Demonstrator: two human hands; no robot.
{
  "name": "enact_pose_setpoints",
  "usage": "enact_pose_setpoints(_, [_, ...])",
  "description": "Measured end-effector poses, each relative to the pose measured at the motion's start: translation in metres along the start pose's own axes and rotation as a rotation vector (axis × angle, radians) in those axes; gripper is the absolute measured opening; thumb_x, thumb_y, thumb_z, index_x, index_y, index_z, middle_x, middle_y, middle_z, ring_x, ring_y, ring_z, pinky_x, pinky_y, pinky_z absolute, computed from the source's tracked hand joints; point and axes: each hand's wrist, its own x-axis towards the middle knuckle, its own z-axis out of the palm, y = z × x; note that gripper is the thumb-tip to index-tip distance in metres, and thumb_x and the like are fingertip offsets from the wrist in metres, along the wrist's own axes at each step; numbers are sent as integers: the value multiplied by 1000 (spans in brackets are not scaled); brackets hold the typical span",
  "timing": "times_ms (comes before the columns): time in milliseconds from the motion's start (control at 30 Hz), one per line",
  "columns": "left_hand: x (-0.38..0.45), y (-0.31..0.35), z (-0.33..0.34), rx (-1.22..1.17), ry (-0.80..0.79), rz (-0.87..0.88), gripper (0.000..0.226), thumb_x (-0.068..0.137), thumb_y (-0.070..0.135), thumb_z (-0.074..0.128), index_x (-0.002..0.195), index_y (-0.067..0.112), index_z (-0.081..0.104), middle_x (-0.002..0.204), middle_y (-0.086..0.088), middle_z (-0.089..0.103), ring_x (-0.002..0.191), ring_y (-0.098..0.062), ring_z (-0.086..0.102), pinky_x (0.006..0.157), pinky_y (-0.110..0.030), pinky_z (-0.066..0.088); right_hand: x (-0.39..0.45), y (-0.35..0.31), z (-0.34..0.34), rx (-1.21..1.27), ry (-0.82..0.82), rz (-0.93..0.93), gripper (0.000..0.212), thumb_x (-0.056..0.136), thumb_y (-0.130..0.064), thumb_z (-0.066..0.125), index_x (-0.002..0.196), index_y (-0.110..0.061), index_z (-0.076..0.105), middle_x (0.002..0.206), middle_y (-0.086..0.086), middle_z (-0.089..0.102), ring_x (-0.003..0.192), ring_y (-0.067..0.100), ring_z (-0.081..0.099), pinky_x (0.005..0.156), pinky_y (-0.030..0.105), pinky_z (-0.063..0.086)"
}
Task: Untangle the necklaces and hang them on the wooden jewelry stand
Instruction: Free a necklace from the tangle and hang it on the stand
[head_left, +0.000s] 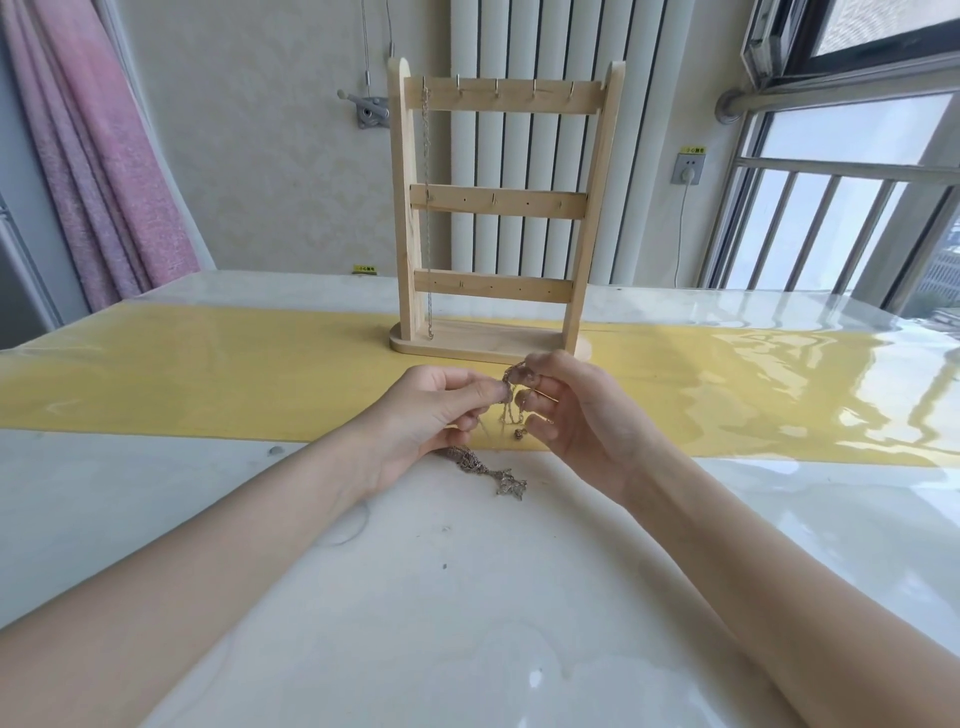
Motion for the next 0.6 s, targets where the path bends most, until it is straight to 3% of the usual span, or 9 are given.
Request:
enact_pose_setpoints(167, [0,5,-2,-152,72,-1,11,89,14,60,77,16,61,66,5,53,57,-7,49,50,-15,42,2,2,-4,-43,20,-12,21,90,-2,52,73,-14,52,69,-1,55,52,7,43,39,15,31])
enact_pose_setpoints(267, [-2,6,-3,-279,75,9,12,88,11,59,77,15,60,72,2,60,62,-9,59,55,-16,50,0,7,-4,-254,35,-42,16,90,-4,57,76,-12,57,65,-2,56,50,8,41,42,16,33])
enact_pose_setpoints(367, [-1,5,-1,-254,65,53,12,88,8,59,77,12,62,75,-1,67,67,-11,65,65,-18,55,-3,9,1,-456,48,-127,13,90,-7,60,78,-8,63,55,-7,53,51,11,38,43,19,32])
enact_pose_setpoints(500, [1,3,0,-272,98,93,9,87,3,60,79,7,63,73,-2,67,67,-8,64,68,-17,55,-3,7,2,-444,114,-177,21,90,-10,62,70,-7,61,50,-5,55,47,14,38,43,19,31])
enact_pose_setpoints(600, [1,0,1,-151,118,127,7,85,0,62,80,6,62,76,-4,62,62,-5,62,66,-15,53,-3,8,1,-407,138,-181,22,91,-11,61,70,-6,59,51,-3,56,42,12,37,42,18,31])
